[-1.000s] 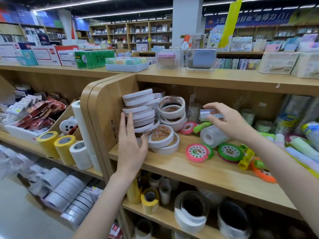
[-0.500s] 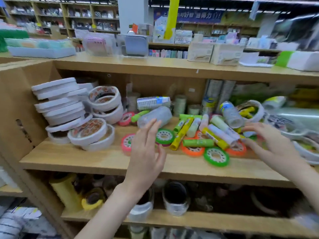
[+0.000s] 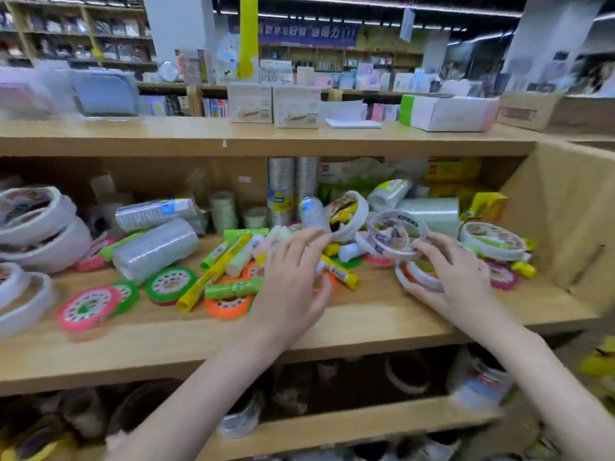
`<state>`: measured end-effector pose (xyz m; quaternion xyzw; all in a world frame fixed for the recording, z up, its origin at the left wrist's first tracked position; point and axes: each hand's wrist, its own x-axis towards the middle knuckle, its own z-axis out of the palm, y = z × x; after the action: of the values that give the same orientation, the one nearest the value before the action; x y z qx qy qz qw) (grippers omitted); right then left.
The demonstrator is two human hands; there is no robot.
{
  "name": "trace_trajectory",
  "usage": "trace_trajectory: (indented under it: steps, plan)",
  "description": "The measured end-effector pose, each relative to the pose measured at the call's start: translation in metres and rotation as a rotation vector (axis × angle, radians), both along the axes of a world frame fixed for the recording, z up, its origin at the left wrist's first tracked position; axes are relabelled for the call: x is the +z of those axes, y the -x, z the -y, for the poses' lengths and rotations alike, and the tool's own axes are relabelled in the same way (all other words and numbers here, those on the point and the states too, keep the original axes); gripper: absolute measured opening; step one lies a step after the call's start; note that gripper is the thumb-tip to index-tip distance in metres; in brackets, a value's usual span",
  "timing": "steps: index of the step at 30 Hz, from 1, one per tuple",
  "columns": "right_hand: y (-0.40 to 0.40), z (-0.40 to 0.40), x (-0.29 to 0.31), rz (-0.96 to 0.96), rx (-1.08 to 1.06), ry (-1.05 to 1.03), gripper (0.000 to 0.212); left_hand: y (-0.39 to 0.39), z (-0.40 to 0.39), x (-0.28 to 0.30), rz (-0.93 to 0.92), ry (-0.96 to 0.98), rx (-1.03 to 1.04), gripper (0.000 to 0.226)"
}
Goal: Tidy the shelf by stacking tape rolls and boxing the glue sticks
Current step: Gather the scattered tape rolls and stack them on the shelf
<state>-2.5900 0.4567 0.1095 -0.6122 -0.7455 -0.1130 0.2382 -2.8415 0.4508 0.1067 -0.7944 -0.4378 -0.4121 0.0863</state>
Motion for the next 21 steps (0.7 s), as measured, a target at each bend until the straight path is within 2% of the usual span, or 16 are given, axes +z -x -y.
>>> trace_trajectory:
  steps: [3, 5, 9, 12, 14, 18, 21]
  plan:
    - [-0.011, -0.004, 0.006, -0.036, 0.074, 0.048, 0.075, -0.035, -0.006, 0.003, -0.046, -0.024, -0.040, 0.049]
    - [-0.024, -0.003, -0.001, -0.064, 0.106, -0.021, 0.082, -0.055, -0.010, 0.001, -0.131, -0.046, -0.044, 0.054]
    - [-0.043, -0.001, -0.019, 0.000, 0.256, -0.141, 0.038, -0.079, -0.027, -0.007, -0.360, -0.087, 0.049, 0.061]
    - [-0.059, -0.003, -0.014, -0.003, 0.409, -0.085, 0.025, -0.085, -0.041, -0.011, -0.407, -0.065, 0.089, 0.056]
    - [-0.068, -0.003, -0.008, -0.081, 0.473, -0.032, 0.030, -0.086, -0.047, -0.011, -0.396, -0.086, 0.100, 0.049]
    - [-0.088, -0.004, 0.003, -0.211, 0.540, -0.016, 0.052, -0.088, -0.057, -0.005, -0.295, -0.140, 0.049, 0.030]
    - [-0.103, -0.004, 0.010, -0.243, 0.549, -0.023, 0.056, -0.087, -0.063, 0.002, -0.227, -0.138, -0.030, 0.031]
